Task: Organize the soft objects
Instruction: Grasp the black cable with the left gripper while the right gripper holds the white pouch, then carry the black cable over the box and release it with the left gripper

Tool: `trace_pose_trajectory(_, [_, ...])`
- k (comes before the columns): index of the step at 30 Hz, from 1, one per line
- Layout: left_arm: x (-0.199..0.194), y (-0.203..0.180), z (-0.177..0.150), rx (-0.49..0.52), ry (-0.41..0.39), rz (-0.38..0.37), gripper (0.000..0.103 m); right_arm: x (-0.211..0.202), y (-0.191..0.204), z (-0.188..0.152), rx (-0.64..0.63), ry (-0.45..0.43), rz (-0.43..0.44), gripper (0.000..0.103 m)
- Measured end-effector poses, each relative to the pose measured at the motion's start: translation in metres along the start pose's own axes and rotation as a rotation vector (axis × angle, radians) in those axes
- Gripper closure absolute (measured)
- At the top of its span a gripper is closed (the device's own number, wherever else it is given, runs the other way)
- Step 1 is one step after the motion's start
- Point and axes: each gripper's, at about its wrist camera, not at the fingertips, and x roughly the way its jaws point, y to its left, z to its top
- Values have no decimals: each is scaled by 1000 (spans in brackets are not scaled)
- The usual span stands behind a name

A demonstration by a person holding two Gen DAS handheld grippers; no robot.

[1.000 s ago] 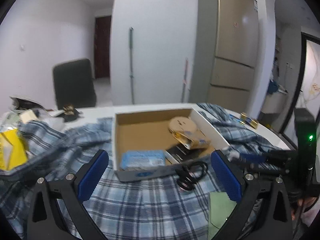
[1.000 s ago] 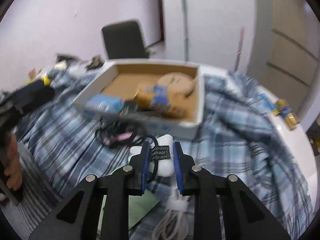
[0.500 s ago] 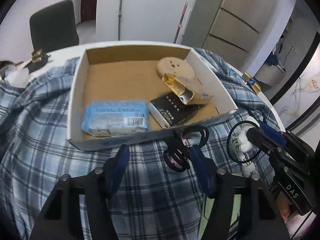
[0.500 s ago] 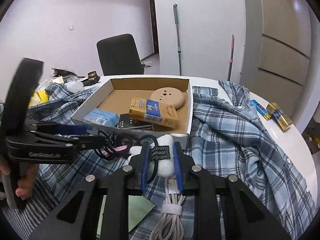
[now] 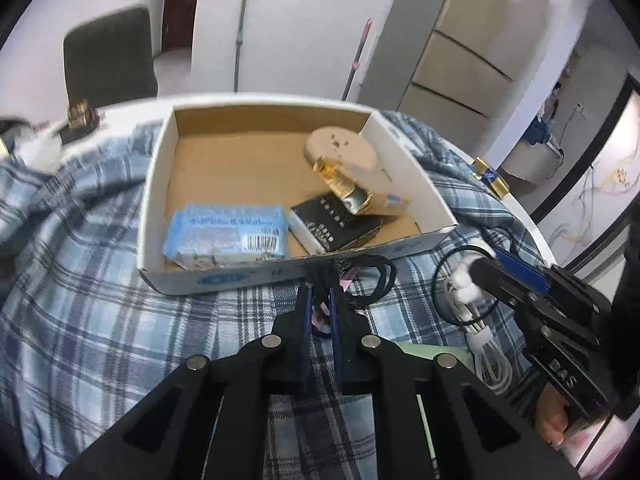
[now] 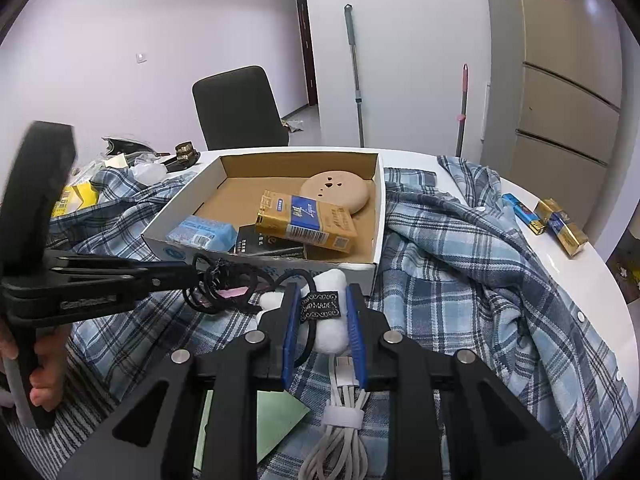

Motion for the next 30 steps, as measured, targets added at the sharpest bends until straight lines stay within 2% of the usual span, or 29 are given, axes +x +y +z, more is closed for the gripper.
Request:
trace_pose_trajectory(4, [-28,-4,-4,25,-102,35,93,-1,1,1,-8,-7,-13,81])
trace_pose_trajectory(7, [-45,-5,-4,38,-145,35,93,-7,4,2,-18,-35,-24,81])
trace_pose_trajectory(11, [-49,-7,1,62,-120,40,90,-12,6,4,-30,-57,-29,81])
trace_pose_trajectory(13, [-39,-6,3,52,-80,25,59,-10,8,4,-36,-53,-36,81])
trace_pose_trajectory(14, [-34,-4,4,45,-72,18,26,-9,8,3,-39,-47,-34,81])
trace_pose_trajectory(15, [-32,-5,3,51,-78,13,16,-8,8,3,-40,-43,-33,81])
trace_pose_trajectory(17, [-23,-10,2,92,-89,60,16,-9,7,3,-37,-45,-31,81])
trace_pose_trajectory(20, [-4,-16,2,165,-40,105,16,-9,5,2,-28,-46,-25,81])
trace_pose_trajectory(24, [16,-15,4,177,41,67,16,-7,4,2,-24,-39,-13,81])
trace_pose_trajectory(30, [25,-20,4,213,64,74,16,-7,2,1,-14,-40,2,81])
